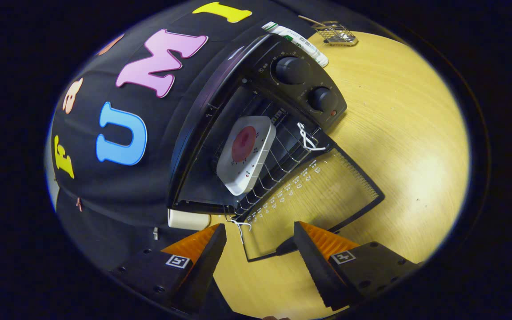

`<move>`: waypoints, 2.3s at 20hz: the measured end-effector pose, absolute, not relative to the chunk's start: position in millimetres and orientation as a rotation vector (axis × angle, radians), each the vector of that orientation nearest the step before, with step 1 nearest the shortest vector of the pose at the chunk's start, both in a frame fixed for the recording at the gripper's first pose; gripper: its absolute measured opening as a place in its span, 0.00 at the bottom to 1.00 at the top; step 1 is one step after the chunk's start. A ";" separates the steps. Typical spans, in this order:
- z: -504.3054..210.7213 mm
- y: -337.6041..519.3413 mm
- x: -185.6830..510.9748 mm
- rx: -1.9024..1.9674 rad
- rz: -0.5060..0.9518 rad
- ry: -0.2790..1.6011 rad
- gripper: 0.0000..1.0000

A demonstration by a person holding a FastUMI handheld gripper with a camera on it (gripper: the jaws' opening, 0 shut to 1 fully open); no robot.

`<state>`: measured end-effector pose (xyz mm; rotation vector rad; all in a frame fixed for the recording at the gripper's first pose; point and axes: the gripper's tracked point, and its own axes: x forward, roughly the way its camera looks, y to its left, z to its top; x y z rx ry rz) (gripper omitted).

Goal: Open the toaster oven, put the food inside, and close the toaster oven door.

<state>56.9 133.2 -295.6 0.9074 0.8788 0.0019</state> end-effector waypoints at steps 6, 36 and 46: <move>-306.8 122.5 9.7 0.602 0.066 0.903 0.98; -359.3 129.1 22.3 -0.121 0.121 0.895 0.99; -232.9 134.6 56.1 -0.019 0.103 0.598 0.99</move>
